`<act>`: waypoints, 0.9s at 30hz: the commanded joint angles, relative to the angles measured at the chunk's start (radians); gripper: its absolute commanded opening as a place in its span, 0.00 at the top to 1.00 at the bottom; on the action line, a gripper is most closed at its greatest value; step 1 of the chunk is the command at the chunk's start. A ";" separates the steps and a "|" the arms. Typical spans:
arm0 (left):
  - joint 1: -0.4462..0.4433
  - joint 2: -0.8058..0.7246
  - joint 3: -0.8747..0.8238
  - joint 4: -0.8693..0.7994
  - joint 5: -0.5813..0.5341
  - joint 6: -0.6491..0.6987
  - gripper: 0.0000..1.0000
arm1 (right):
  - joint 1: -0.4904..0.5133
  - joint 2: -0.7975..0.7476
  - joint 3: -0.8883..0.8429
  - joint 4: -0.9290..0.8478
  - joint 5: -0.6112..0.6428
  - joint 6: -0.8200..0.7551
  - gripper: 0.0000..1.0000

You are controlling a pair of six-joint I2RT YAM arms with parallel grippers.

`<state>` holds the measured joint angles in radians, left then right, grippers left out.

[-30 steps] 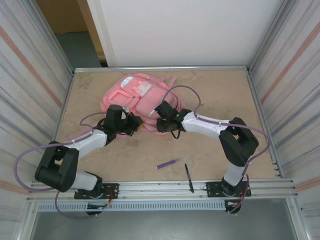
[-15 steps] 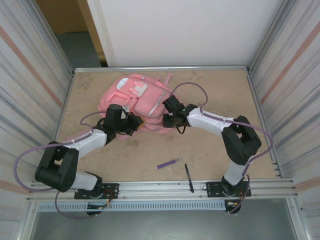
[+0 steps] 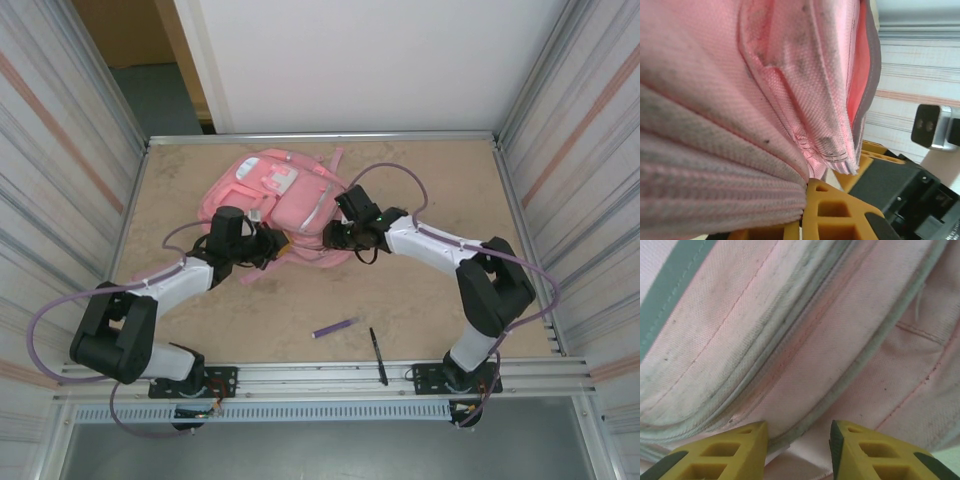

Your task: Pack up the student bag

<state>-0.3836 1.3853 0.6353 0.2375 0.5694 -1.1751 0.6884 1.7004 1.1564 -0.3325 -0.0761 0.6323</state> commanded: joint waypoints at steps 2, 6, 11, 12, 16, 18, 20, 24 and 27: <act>0.025 0.009 0.013 0.088 0.147 0.040 0.76 | 0.027 0.036 -0.023 0.034 -0.024 -0.079 0.64; 0.059 -0.021 0.014 -0.133 0.096 0.222 0.58 | 0.020 0.023 -0.059 0.109 -0.129 -0.068 0.55; -0.013 -0.147 0.132 -0.564 -0.118 0.565 0.48 | -0.050 -0.027 -0.100 0.182 -0.268 0.043 0.51; -0.035 -0.162 0.161 -0.617 -0.160 0.636 0.47 | -0.068 -0.043 -0.109 0.190 -0.291 0.059 0.51; -0.124 -0.172 0.293 -0.741 -0.257 0.896 0.41 | -0.136 -0.129 -0.122 0.132 -0.284 0.062 0.48; -0.171 -0.107 0.391 -0.805 -0.312 0.989 0.34 | -0.176 -0.175 -0.129 0.099 -0.281 0.054 0.45; -0.232 0.000 0.507 -0.873 -0.446 1.066 0.30 | -0.215 -0.227 -0.146 0.077 -0.261 0.038 0.44; -0.294 0.212 0.686 -0.969 -0.623 1.087 0.31 | -0.279 -0.315 -0.174 0.025 -0.203 0.013 0.43; -0.322 0.324 0.765 -0.981 -0.662 1.090 0.32 | -0.313 -0.374 -0.204 0.005 -0.173 -0.008 0.42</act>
<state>-0.6899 1.6409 1.3560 -0.6247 0.0418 -0.1570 0.3927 1.3727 0.9890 -0.2577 -0.2913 0.6613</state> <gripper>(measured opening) 0.684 0.581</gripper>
